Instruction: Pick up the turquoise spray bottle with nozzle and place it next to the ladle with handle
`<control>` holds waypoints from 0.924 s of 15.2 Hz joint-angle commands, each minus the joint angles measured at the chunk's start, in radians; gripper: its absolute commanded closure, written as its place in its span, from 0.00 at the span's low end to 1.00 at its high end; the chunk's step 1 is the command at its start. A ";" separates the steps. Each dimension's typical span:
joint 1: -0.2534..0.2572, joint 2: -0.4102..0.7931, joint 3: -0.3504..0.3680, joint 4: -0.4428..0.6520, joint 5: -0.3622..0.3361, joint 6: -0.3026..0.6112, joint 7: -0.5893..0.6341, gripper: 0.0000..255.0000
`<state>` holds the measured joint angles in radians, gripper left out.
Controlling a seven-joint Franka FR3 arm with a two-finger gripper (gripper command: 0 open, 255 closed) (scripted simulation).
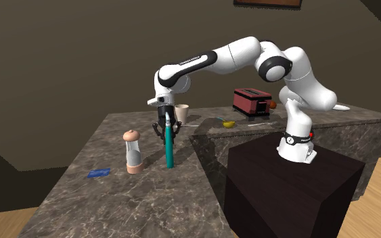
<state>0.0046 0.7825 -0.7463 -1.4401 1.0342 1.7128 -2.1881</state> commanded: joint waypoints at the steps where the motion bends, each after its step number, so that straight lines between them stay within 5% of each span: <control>1: 0.002 -0.010 -0.005 0.004 -0.006 -0.010 0.008 1.00; 14: 0.003 -0.079 -0.037 0.066 -0.054 -0.103 0.083 1.00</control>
<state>0.0086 0.7097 -0.7804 -1.3784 0.9841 1.6184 -2.1101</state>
